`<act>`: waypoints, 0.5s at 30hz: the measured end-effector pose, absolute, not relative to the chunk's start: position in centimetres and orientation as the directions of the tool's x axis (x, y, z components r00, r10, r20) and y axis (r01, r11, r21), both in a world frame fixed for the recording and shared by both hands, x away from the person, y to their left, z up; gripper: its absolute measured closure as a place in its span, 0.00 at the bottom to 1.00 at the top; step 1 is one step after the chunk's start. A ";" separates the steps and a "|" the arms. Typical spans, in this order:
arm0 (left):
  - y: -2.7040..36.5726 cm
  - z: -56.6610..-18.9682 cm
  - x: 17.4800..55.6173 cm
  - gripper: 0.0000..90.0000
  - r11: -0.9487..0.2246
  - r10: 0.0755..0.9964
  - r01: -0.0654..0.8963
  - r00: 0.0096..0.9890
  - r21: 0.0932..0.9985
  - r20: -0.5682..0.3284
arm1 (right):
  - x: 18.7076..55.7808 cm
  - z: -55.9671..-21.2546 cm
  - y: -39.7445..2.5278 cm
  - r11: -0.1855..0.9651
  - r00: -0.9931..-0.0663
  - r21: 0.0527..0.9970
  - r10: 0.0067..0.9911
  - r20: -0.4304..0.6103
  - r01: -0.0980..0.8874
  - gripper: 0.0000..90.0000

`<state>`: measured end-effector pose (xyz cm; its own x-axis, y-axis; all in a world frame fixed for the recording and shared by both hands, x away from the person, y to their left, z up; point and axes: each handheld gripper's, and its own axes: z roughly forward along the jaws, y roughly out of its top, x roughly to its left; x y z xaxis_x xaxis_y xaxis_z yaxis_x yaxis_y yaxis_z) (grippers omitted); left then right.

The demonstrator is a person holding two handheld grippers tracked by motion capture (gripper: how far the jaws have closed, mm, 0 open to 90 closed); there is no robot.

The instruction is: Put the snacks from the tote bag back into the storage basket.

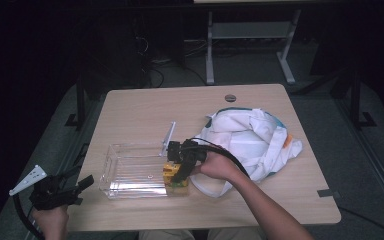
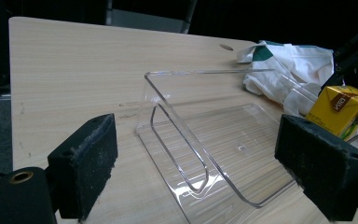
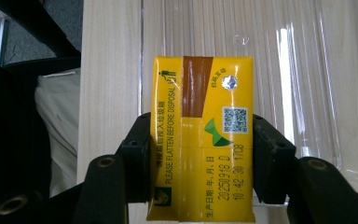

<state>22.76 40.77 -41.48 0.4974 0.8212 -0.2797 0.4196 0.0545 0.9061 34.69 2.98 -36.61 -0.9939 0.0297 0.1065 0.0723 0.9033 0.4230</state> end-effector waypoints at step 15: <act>40.8 -41.5 22.8 0.14 0.054 0.822 0.420 0.497 0.906 -0.280 | 34.4 -36.7 2.9 0.903 -0.990 0.421 0.029 0.134 0.084 0.50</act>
